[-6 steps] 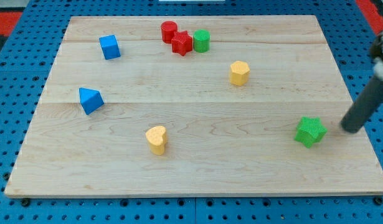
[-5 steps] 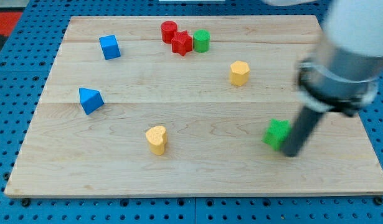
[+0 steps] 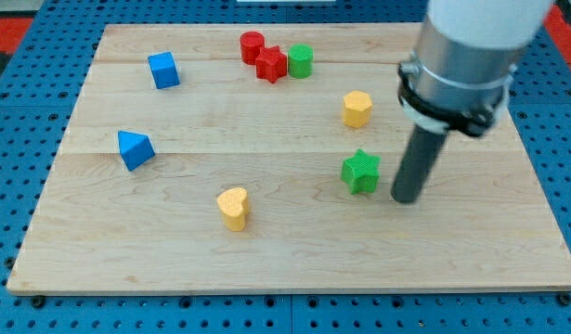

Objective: Move the green star left to the red star

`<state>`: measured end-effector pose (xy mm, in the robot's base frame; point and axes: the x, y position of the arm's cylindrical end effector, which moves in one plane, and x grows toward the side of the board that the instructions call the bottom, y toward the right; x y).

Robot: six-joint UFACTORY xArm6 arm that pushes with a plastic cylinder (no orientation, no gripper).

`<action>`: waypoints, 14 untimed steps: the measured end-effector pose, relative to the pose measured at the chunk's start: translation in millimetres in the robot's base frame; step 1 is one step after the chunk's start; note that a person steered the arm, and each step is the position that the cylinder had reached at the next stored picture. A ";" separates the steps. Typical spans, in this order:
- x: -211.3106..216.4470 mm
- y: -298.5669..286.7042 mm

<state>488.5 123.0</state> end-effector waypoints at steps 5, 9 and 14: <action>-67.3 -97.8; -62.2 -196.2; -158.6 -201.7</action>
<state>329.9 -78.7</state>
